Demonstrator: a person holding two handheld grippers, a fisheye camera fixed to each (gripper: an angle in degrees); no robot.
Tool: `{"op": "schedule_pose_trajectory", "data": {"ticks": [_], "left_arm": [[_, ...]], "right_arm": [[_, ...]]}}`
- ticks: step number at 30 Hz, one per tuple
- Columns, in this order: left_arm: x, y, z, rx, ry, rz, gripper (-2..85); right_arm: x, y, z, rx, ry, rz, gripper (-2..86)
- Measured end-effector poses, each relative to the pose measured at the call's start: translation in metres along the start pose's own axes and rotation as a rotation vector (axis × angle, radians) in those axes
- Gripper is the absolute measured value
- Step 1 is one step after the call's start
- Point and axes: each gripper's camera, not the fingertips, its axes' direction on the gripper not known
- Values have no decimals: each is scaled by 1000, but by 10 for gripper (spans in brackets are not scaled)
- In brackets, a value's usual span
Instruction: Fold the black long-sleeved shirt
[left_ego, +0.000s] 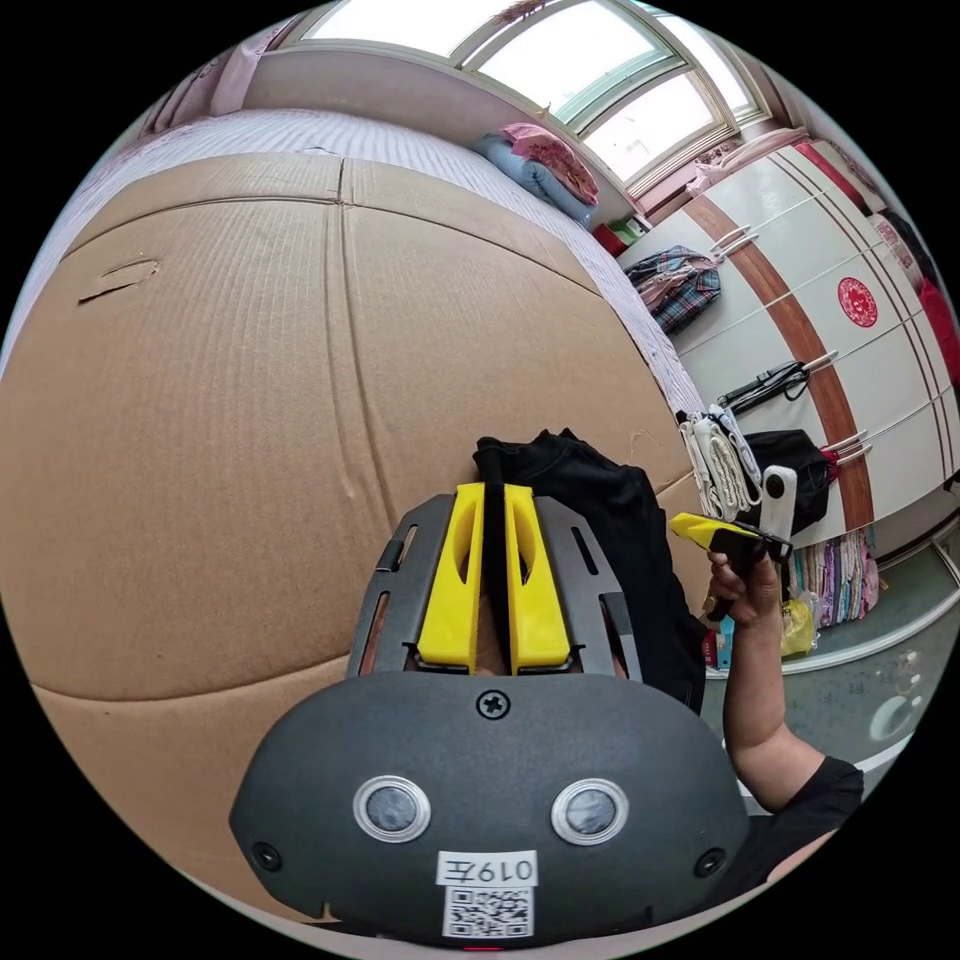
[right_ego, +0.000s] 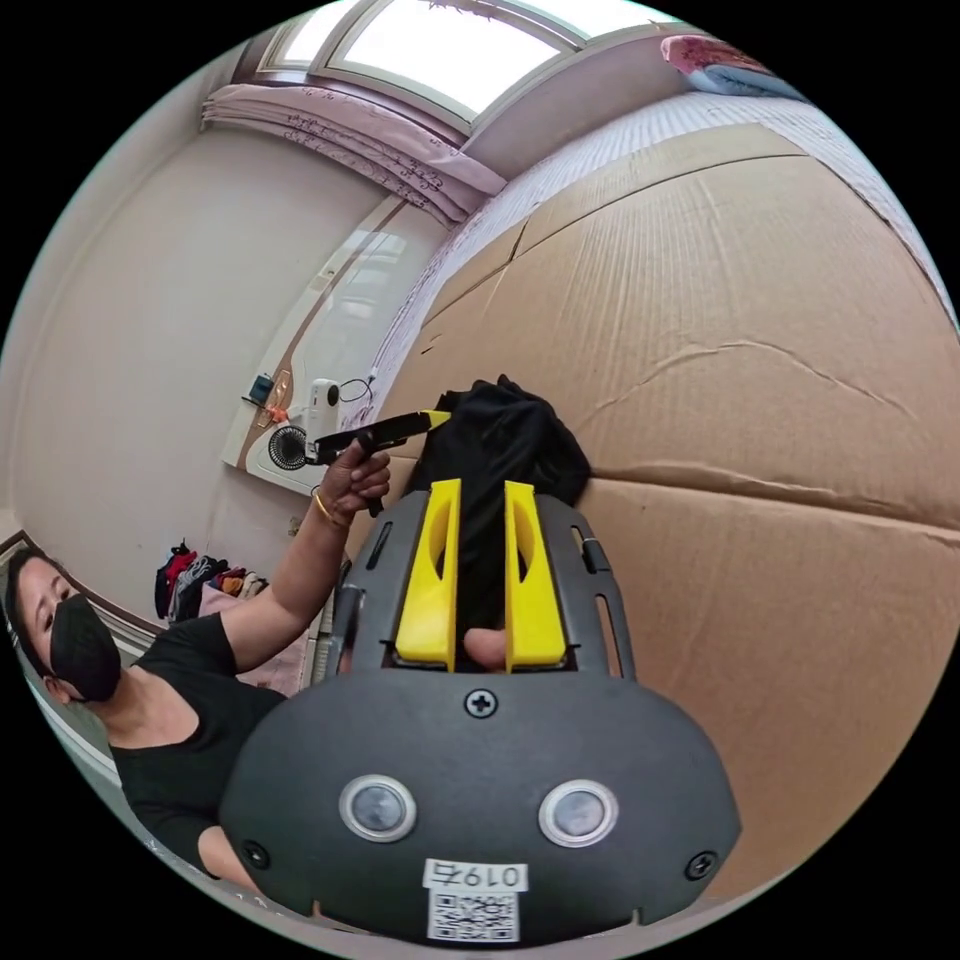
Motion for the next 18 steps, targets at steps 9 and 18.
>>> {"op": "schedule_pose_trajectory", "data": {"ticks": [9, 18], "left_arm": [[1, -1, 0, 1, 4, -3, 16], [3, -2, -1, -1, 6, -8, 15]], "right_arm": [[25, -9, 1, -1, -63, 89, 64], [33, -18, 4, -36, -76, 63, 7]]}}
